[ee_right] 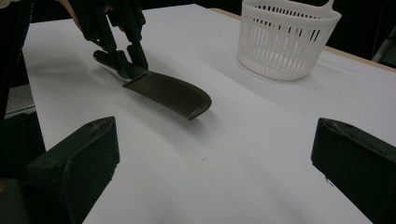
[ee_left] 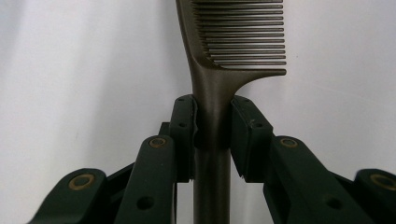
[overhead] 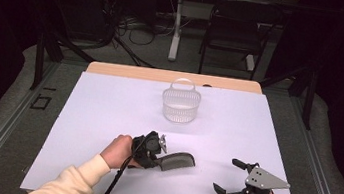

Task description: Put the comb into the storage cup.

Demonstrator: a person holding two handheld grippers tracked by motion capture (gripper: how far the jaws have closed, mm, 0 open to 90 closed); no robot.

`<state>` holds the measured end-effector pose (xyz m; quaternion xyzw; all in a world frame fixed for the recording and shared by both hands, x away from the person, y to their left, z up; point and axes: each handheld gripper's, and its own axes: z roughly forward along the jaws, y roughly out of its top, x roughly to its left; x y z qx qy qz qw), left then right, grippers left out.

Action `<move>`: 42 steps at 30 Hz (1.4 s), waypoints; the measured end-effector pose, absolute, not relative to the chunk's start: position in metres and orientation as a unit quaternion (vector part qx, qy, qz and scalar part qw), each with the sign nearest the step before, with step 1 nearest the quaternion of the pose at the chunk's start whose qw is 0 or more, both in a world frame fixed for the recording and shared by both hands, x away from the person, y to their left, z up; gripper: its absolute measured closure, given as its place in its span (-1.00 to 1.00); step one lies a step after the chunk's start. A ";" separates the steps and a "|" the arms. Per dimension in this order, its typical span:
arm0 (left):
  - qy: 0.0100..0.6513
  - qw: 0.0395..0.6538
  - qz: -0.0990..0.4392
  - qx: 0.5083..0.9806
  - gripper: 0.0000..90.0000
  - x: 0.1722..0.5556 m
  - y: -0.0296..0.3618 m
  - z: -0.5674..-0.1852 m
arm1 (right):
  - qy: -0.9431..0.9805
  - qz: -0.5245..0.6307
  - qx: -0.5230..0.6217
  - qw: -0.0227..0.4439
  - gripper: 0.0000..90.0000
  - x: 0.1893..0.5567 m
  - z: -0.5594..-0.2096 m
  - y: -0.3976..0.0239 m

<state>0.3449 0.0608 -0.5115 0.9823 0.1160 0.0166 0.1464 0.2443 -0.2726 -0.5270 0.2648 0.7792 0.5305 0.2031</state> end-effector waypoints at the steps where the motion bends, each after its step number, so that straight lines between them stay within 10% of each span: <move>1: 0.120 0.149 0.020 0.981 0.60 0.345 0.062 -0.511 | 0.779 0.531 0.266 0.203 -0.99 0.244 -0.527 -0.273; 42: 0.227 0.312 0.084 0.919 0.60 0.338 0.106 -0.500 | 0.784 0.526 0.264 0.197 -0.99 0.245 -0.528 -0.272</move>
